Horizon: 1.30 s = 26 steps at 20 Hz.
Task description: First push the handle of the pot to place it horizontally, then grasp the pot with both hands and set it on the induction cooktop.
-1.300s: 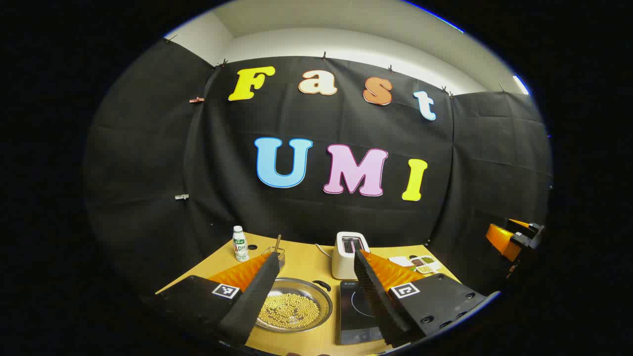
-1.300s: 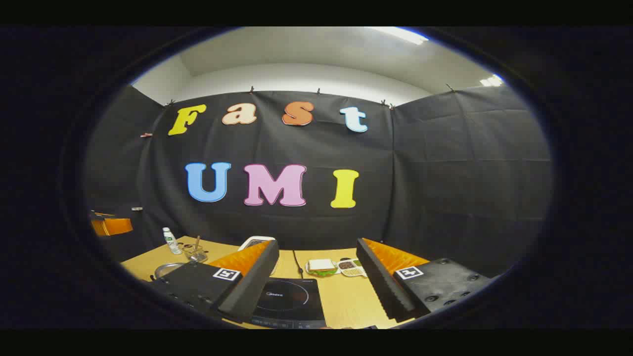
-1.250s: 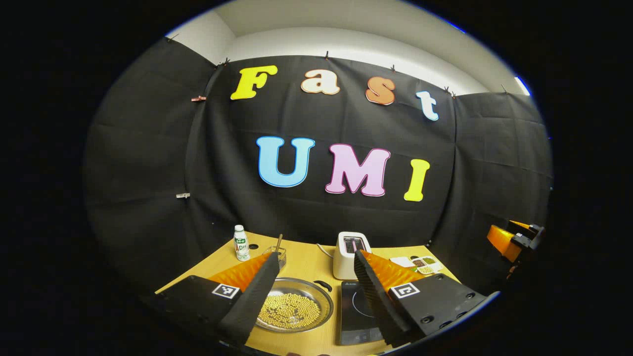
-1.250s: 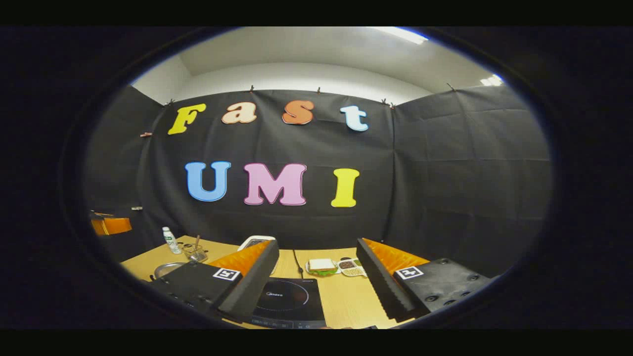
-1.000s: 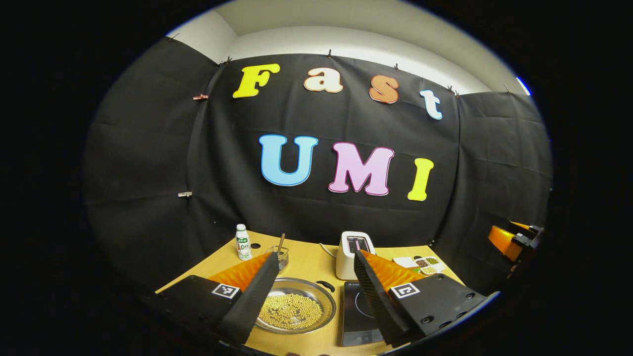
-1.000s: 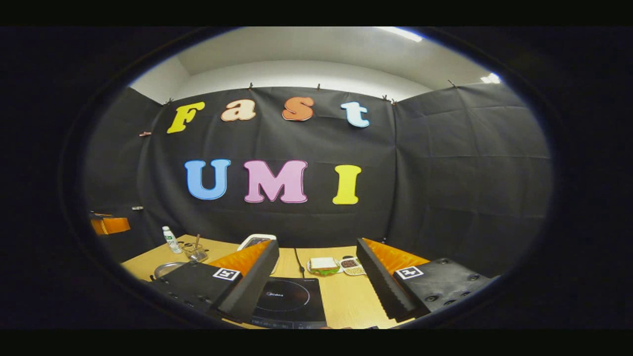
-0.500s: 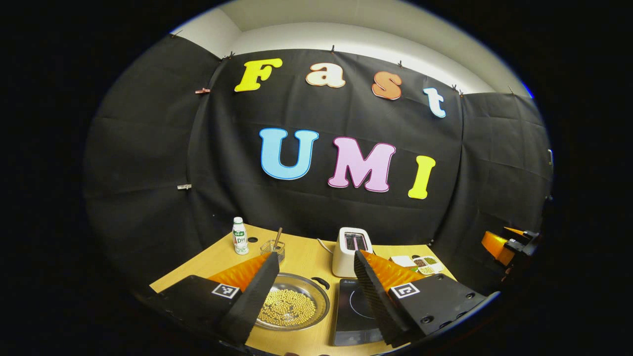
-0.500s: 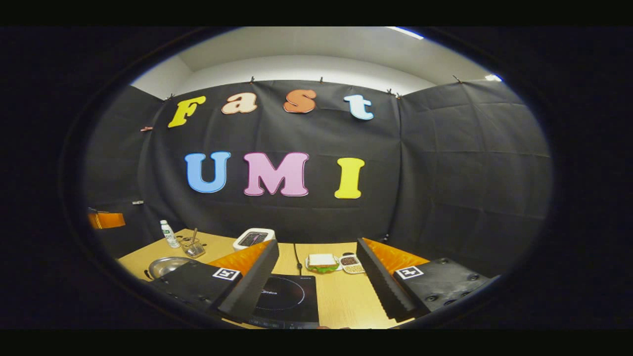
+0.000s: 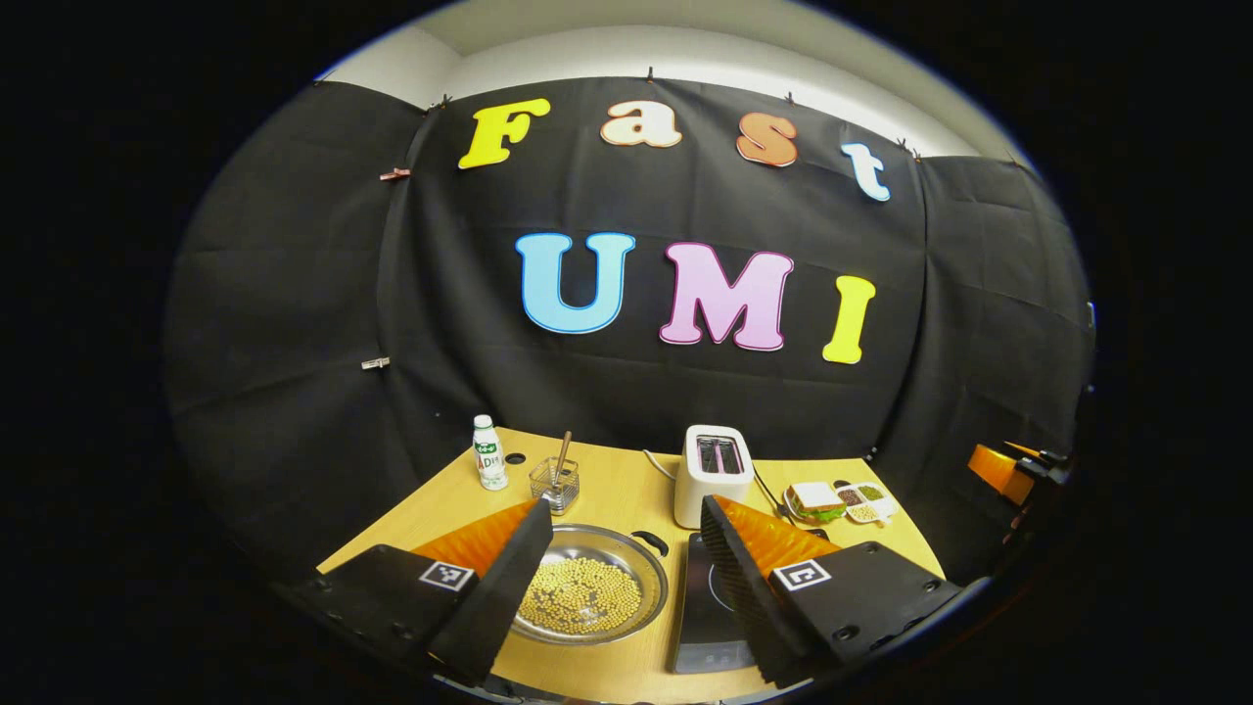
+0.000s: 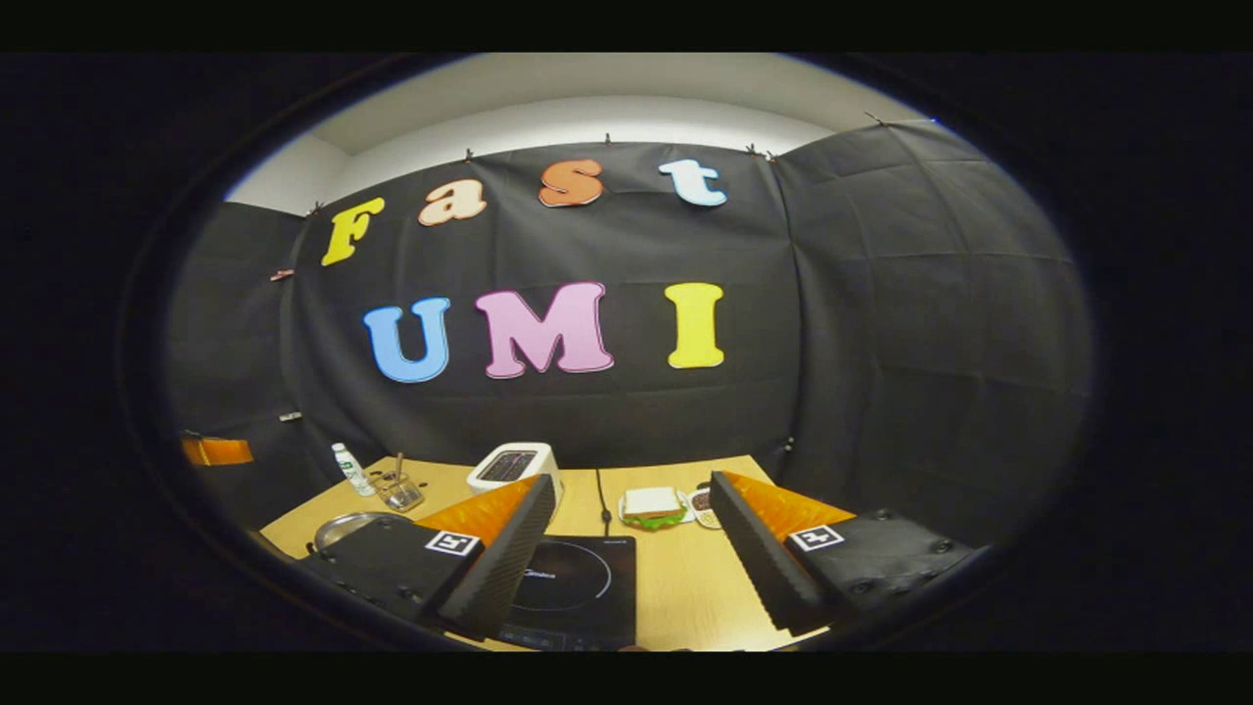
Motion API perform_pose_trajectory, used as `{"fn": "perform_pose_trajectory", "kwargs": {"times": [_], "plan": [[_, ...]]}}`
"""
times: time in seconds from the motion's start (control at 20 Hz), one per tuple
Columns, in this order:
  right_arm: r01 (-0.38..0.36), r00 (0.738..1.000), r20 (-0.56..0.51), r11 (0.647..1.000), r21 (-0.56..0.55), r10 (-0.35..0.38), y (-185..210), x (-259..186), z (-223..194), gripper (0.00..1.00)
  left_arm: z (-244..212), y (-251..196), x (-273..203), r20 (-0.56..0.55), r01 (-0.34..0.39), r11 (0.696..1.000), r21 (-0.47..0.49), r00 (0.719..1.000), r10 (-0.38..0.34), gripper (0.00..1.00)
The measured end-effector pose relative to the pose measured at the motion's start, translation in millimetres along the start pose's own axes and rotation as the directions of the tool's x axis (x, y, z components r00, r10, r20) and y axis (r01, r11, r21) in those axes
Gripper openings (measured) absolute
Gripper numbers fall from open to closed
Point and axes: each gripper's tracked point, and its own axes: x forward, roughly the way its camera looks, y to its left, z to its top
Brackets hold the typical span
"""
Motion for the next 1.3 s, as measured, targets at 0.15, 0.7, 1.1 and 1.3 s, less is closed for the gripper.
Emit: {"fn": "perform_pose_trajectory", "kwargs": {"times": [0.15,0.7,1.1,1.3], "plan": [[0.027,0.999,-0.029,1.0,0.01,-0.026,-9,-1,-11,0.98,-8,1,8,-0.026,0.013,1.0,-0.021,1.0,-0.014,0.95],[0.128,0.989,-0.069,0.992,-0.004,-0.128,14,-37,-24,0.98,-82,78,35,-0.264,0.071,0.992,-0.1,0.96,-0.095,0.71],[0.154,0.987,-0.046,0.988,-0.015,-0.154,58,-58,-24,0.98,-164,127,31,-0.465,0.106,0.969,-0.225,0.862,-0.202,0.19],[0.159,0.986,-0.049,0.986,-0.044,-0.162,79,-66,-33,0.98,-197,140,27,-0.524,0.124,0.956,-0.266,0.814,-0.251,0.06]]}}
